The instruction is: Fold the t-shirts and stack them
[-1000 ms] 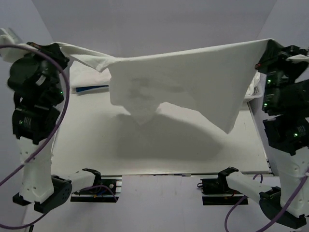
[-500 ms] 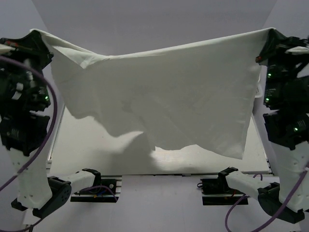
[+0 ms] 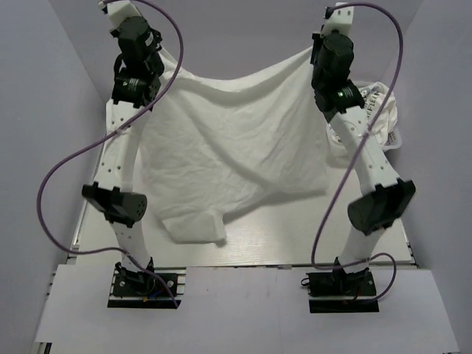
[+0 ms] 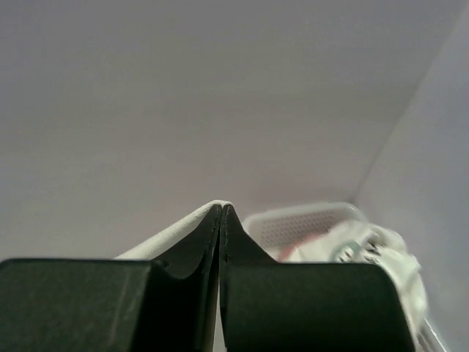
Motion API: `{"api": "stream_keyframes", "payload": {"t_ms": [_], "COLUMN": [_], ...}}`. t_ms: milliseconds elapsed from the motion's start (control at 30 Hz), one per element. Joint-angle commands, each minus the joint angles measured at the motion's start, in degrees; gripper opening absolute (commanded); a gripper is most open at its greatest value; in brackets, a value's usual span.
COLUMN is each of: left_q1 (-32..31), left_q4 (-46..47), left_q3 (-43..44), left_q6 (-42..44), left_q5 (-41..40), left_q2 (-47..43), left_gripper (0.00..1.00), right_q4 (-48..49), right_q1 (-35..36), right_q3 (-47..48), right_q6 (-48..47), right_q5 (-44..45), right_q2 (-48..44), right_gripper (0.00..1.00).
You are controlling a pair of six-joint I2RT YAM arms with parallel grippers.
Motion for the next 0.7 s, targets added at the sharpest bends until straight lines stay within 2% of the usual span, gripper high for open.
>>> {"api": "stream_keyframes", "payload": {"t_ms": [0,67,133,233,333,367,400,433,467,500,533,600,633,667], "left_q1": [1.2,1.2,1.2,1.2,1.2,1.2,1.2,1.2,1.2,1.2,1.2,0.6,0.6,0.6], "left_q4": [8.1,12.2,16.3,13.9,11.7,11.7,10.9,10.9,8.8,7.3,5.8,2.1,0.8,-1.0], "left_q3": [12.1,9.7,7.1,6.5,-1.9,-9.6,-13.8,-22.5,-26.6,-30.8,-39.3,-47.8,-55.3,-58.2], "left_q6": [2.4,2.4,2.4,1.8,-0.1,-1.0,-1.8,-2.5,-3.5,-7.0,-9.0,-15.2,-17.1,-19.2], "left_q5": [2.6,5.0,6.9,8.0,8.7,8.7,8.7,8.7,8.7,9.3,10.2,12.7,13.5,14.3], "left_q2": [1.7,0.5,-3.5,-7.6,-13.4,-18.5,-21.1,-23.7,-26.1,-30.7,-33.1,-37.5,-41.2,-42.7], "left_gripper": [0.00,0.00,0.00,0.00,0.00,0.00,0.00,0.00,0.00,0.00,0.00,0.00,0.00,0.00], "right_q4": [4.6,6.7,8.5,10.8,10.9,10.7,10.8,11.0,11.3,12.4,12.9,13.1,12.0,11.3], "right_q1": [-2.3,-2.8,-3.3,-3.9,-4.4,-4.6,-4.6,-4.7,-4.7,-4.8,-4.8,-4.6,-4.7,-4.6], "right_q3": [17.4,21.3,20.5,16.4,7.0,5.0,0.7,-5.0,-8.0,-16.9,-19.9,-27.7,-32.4,-34.5], "right_q6": [1.6,2.1,2.1,2.0,1.9,1.7,1.6,1.4,1.4,0.7,0.5,0.4,1.0,2.1], "right_q5": [-0.1,-3.3,-6.0,-6.7,-7.3,-7.9,-8.5,-8.7,-10.3,-11.5,-12.1,-12.8,-13.1,-13.0], "right_q2": [4.7,5.4,3.2,-1.9,-7.4,-8.7,-12.5,-13.9,-15.4,-19.9,-21.3,-26.1,-27.1,-29.0], "right_gripper": [0.00,0.00,0.00,0.00,0.00,0.00,0.00,0.00,0.00,0.00,0.00,0.00,0.00,0.00]}}
